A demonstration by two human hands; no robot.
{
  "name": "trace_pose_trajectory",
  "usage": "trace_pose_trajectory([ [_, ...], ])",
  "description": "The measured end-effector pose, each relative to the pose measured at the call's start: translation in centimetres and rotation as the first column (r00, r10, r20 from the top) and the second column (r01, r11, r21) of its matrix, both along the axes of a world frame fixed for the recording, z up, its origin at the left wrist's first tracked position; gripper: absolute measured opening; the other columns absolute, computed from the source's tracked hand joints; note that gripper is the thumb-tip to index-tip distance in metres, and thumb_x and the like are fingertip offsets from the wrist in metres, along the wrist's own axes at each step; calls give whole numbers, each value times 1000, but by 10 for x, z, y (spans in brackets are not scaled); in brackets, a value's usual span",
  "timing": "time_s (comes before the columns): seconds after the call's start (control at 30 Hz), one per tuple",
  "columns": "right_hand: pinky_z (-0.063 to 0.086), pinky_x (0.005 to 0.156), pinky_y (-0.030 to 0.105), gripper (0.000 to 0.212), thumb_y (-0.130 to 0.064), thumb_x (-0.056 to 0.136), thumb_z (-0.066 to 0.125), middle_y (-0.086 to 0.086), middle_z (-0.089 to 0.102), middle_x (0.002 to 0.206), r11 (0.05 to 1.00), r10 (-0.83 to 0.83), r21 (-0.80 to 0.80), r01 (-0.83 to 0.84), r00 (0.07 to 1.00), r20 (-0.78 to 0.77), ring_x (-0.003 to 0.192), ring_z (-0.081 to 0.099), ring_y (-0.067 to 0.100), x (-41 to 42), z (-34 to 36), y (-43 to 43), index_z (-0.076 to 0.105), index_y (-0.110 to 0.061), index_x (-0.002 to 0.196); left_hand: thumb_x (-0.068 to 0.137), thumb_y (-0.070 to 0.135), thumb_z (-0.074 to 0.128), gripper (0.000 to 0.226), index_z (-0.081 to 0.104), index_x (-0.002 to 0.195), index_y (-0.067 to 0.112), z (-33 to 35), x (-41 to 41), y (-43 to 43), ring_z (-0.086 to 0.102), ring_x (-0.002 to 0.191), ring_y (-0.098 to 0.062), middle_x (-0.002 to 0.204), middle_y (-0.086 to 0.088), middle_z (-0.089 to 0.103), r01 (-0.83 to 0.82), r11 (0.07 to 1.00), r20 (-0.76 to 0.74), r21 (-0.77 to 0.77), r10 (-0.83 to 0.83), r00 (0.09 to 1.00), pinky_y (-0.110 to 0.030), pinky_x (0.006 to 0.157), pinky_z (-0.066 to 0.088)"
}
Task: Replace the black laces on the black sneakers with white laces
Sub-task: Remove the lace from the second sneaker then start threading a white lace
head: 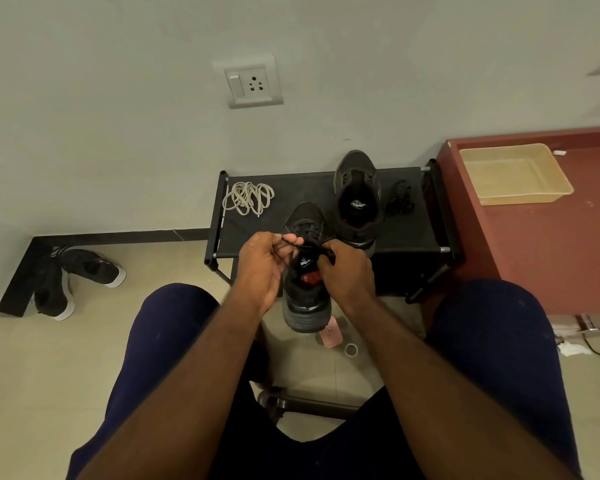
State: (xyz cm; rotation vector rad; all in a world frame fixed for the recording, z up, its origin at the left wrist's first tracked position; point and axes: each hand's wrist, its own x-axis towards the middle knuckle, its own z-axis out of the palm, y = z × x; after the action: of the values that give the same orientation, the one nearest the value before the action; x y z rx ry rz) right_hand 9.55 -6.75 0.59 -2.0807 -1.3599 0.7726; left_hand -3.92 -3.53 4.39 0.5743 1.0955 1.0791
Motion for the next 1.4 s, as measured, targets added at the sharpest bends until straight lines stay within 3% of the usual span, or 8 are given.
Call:
trace_pose_trajectory([
  [0.27,55,80,36,22,-30,93,59,0,71,100,1000,-17,4,17,1000,-16,95,65,22,1,0,0,67,-27,112,103,26,46,35,42,69,20,15,-10,5,32,36,-5,46,8,34,-66,961,268,-269,140,953,-19,45,44],
  [0.47,57,79,38,22,-30,90,61,1,72,98,1000,11,-10,-12,1000,-22,93,66,23,2,-1,1,68,-25,111,103,27,48,23,51,82,18,40,1,22,36,39,-5,51,6,41,-145,965,-32,-218,142,989,-20,44,41],
  [0.53,56,81,38,22,-29,91,61,2,72,101,1000,14,-19,-15,1000,-24,96,65,23,2,-2,0,68,-24,112,104,31,45,19,58,103,17,65,14,27,61,67,-8,75,2,62,170,985,-169,1,-168,971,-27,70,52],
  [0.67,55,87,39,28,-29,92,62,4,72,108,999,30,-23,-31,999,-25,102,66,23,3,-3,0,66,-22,119,105,34,41,42,42,147,24,105,38,31,41,135,-8,147,2,48,827,562,-745,23,-542,389,-23,108,34],
  [0.8,54,83,34,26,-27,91,62,2,72,105,999,31,-3,-32,999,-33,99,66,22,4,-3,2,68,-21,116,103,26,48,29,59,128,16,89,29,31,54,108,-7,123,-4,63,679,719,-911,149,-168,378,-19,92,45],
  [1.07,56,80,36,22,-25,91,61,1,74,98,998,56,28,-57,998,19,91,68,20,-2,-5,-7,69,-19,111,86,38,71,19,68,84,19,-30,-7,-12,65,72,-14,79,2,68,440,882,-953,-171,-262,154,-32,65,54],
  [1.2,49,72,26,19,-22,94,60,0,72,95,999,51,15,-51,999,15,86,65,16,-1,-3,-10,69,-18,110,92,25,63,17,64,78,15,-34,-5,-4,63,72,-20,75,-1,64,427,902,-976,-70,-151,159,-30,62,47],
  [1.4,43,62,16,10,-23,92,64,-9,65,83,1000,-4,-24,2,995,-97,79,64,8,11,0,-4,68,-21,101,86,29,71,25,70,70,9,-41,-20,6,65,67,-29,66,-9,67,304,953,-892,-9,-145,428,-37,63,52],
])
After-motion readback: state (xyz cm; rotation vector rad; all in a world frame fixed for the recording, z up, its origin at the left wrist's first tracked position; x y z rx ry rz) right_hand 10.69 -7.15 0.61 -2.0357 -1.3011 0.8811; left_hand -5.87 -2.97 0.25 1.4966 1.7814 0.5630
